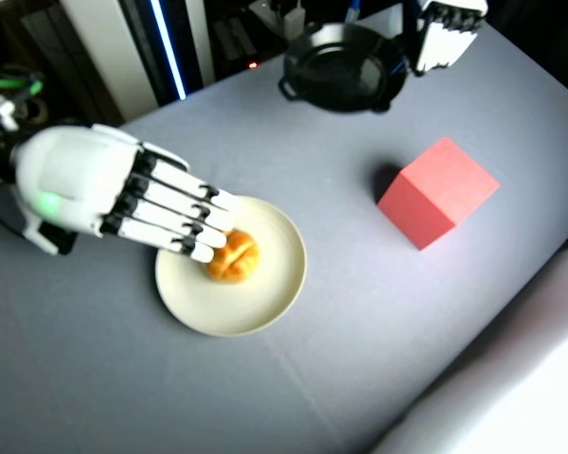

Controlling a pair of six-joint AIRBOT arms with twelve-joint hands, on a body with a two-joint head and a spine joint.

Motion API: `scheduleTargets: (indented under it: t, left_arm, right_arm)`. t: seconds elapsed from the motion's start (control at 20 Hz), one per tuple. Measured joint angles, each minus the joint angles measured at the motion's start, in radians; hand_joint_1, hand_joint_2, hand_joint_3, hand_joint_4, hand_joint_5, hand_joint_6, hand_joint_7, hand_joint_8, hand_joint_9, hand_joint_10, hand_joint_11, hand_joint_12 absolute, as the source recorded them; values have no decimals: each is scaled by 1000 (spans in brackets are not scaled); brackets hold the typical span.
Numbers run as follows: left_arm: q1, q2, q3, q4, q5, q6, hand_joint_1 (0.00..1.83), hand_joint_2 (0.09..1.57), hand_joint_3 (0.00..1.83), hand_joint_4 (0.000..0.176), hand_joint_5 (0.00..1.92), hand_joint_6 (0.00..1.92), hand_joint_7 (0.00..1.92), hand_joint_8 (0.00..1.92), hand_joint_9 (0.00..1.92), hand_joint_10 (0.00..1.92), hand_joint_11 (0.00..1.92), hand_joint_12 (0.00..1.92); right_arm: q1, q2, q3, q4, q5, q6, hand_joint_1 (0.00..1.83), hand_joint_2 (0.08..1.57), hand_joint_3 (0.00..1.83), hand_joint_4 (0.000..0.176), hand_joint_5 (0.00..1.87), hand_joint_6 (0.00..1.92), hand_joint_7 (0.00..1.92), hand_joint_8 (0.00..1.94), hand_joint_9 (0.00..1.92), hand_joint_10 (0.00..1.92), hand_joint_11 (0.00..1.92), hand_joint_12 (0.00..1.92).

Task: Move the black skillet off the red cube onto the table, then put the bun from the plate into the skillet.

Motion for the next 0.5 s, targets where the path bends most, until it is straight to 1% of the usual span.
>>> scheduleTargets:
  t: [0.05,0.1,0.15,0.25,0.3,0.35,0.4,0.5]
  left_arm:
    - [14,-13,4,-19,10,-16,1264,1232,1,0,1322,1921,1499,1921,1632,1921,1652,1921]
    - [22,-21,8,-27,30,-19,1288,1225,0,0,1292,1921,1491,1921,1614,1921,1635,1921]
    - [25,-30,8,-38,58,-18,1252,1222,0,0,1230,1921,1431,1921,1561,1921,1591,1921]
    - [24,-44,21,-55,84,0,1233,1172,0,0,1115,1921,1238,1921,1389,1921,1461,1921]
    - [24,-45,23,-69,99,10,1182,1140,0,0,1019,1921,1091,1921,1248,1921,1350,1921]
    - [25,-47,27,-81,110,18,1163,1098,0,0,835,1921,846,1921,1001,1921,1109,1921]
    - [25,-50,28,-91,114,23,1163,1098,0,0,835,1921,846,1921,1001,1921,1109,1921]
    - [25,-53,27,-79,123,25,1037,1063,0,0,702,1892,684,1921,815,1921,928,1921]
  right_arm:
    - [0,0,0,-1,0,0,517,1341,0,0,498,6,526,6,522,9,317,646]
    - [0,0,0,-1,0,1,543,1341,0,0,494,1,517,1,503,1,267,683]
    - [0,0,0,0,-2,1,523,1343,1,0,494,0,516,1,501,1,260,697]
    - [0,0,0,-1,-4,2,467,1349,3,0,479,1,508,0,499,0,255,696]
    - [0,0,0,-2,-4,2,468,1347,2,0,484,3,513,2,507,3,267,701]
    - [0,0,0,1,-6,2,507,1353,2,0,488,3,515,2,502,0,253,704]
    - [0,0,0,3,-5,2,507,1353,2,0,488,3,515,2,502,0,253,704]
    - [0,0,0,0,-5,2,489,1356,2,0,477,1,504,1,489,0,241,702]
